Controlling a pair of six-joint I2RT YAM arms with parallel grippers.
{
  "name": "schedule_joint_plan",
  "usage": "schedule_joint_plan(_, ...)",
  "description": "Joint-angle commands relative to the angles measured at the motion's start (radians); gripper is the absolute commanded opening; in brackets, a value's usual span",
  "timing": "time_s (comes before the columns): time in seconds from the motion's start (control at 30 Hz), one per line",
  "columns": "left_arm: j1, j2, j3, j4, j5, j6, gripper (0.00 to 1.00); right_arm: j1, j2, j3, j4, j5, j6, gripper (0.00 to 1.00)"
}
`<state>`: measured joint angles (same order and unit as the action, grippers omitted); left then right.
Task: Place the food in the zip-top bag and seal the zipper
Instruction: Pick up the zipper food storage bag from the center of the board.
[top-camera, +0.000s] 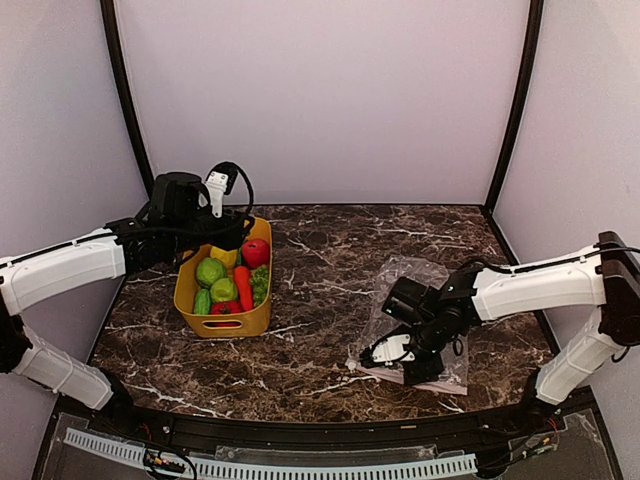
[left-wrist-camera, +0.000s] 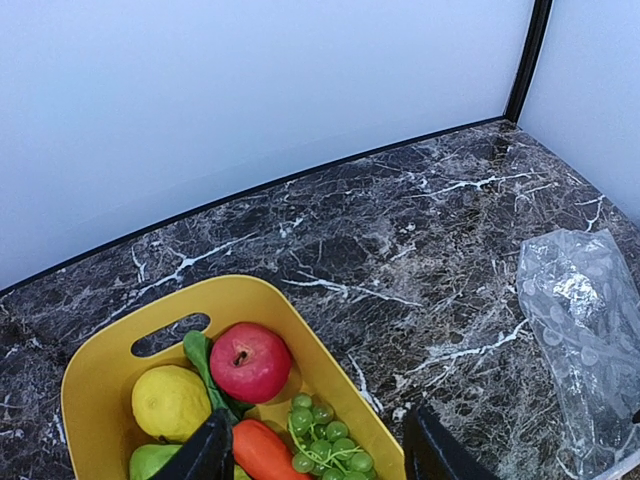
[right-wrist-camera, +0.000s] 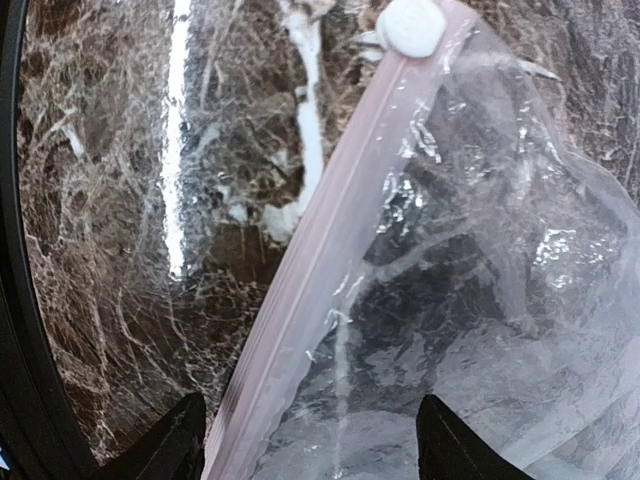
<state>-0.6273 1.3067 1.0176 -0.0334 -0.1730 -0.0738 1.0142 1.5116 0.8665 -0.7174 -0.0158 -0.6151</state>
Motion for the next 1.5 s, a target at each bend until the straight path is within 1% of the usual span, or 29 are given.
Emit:
schedule_joint_plan(0.0, 0.003, -0.024, -0.005, -0.016, -0.03, 0.025, 0.57, 0.032, 0.023, 0.024, -0.041, 0.061, 0.064, 0.7)
schedule_joint_plan(0.1, 0.003, -0.023, -0.004, -0.016, -0.029, 0.025, 0.57, 0.039, 0.03, 0.015, -0.033, 0.113, 0.079, 0.7)
schedule_joint_plan(0.2, 0.004, -0.025, -0.005, -0.017, -0.026, 0.023, 0.57, 0.04, 0.04, -0.004, -0.005, 0.201, 0.083, 0.66)
schedule_joint_plan(0.27, 0.003, -0.027, -0.005, -0.017, -0.029, 0.025, 0.57, 0.038, 0.041, -0.005, 0.004, 0.233, 0.086, 0.63)
schedule_joint_plan(0.47, 0.004, -0.026, -0.006, -0.014, -0.03, 0.024, 0.57, 0.041, 0.056, -0.002, 0.004, 0.258, 0.108, 0.54)
schedule_joint_plan(0.53, 0.004, -0.025, -0.004, -0.013, -0.027, 0.02, 0.57, 0.041, 0.057, -0.001, 0.012, 0.298, 0.111, 0.45)
schedule_joint_plan(0.57, 0.003, -0.027, -0.004, -0.013, -0.027, 0.02, 0.57, 0.041, 0.057, 0.003, 0.012, 0.323, 0.112, 0.4)
schedule_joint_plan(0.6, 0.003, -0.027, -0.004, -0.013, -0.028, 0.019, 0.57, 0.039, 0.056, 0.009, 0.014, 0.348, 0.11, 0.31)
schedule_joint_plan(0.73, 0.004, -0.028, -0.005, -0.011, -0.033, 0.021, 0.57, 0.017, 0.047, 0.038, 0.042, 0.425, 0.095, 0.11)
schedule_joint_plan(0.83, 0.003, -0.02, -0.002, -0.01, -0.017, 0.01, 0.57, -0.043, 0.054, 0.101, 0.046, 0.425, 0.092, 0.0)
schedule_joint_plan(0.93, 0.003, -0.002, -0.004, 0.006, -0.024, -0.055, 0.56, -0.126, 0.06, 0.191, 0.05, 0.391, 0.094, 0.0)
schedule_joint_plan(1.07, 0.002, 0.017, 0.009, 0.02, -0.032, -0.21, 0.57, -0.217, 0.065, 0.321, 0.051, 0.351, 0.098, 0.0)
schedule_joint_plan(1.17, -0.008, 0.034, 0.023, 0.03, -0.006, -0.329, 0.57, -0.252, 0.07, 0.414, 0.068, 0.349, 0.09, 0.0)
schedule_joint_plan(1.23, -0.039, 0.055, 0.041, 0.043, -0.011, -0.368, 0.57, -0.262, 0.078, 0.469, 0.081, 0.351, 0.087, 0.0)
schedule_joint_plan(1.33, -0.124, 0.11, 0.073, 0.104, -0.046, -0.404, 0.59, -0.264, 0.099, 0.546, 0.099, 0.347, 0.094, 0.0)
schedule_joint_plan(1.43, -0.182, 0.177, 0.081, 0.184, -0.085, -0.47, 0.64, -0.265, 0.121, 0.602, 0.11, 0.32, 0.127, 0.0)
schedule_joint_plan(1.47, -0.203, 0.191, 0.082, 0.224, -0.09, -0.512, 0.65, -0.265, 0.13, 0.619, 0.111, 0.311, 0.144, 0.0)
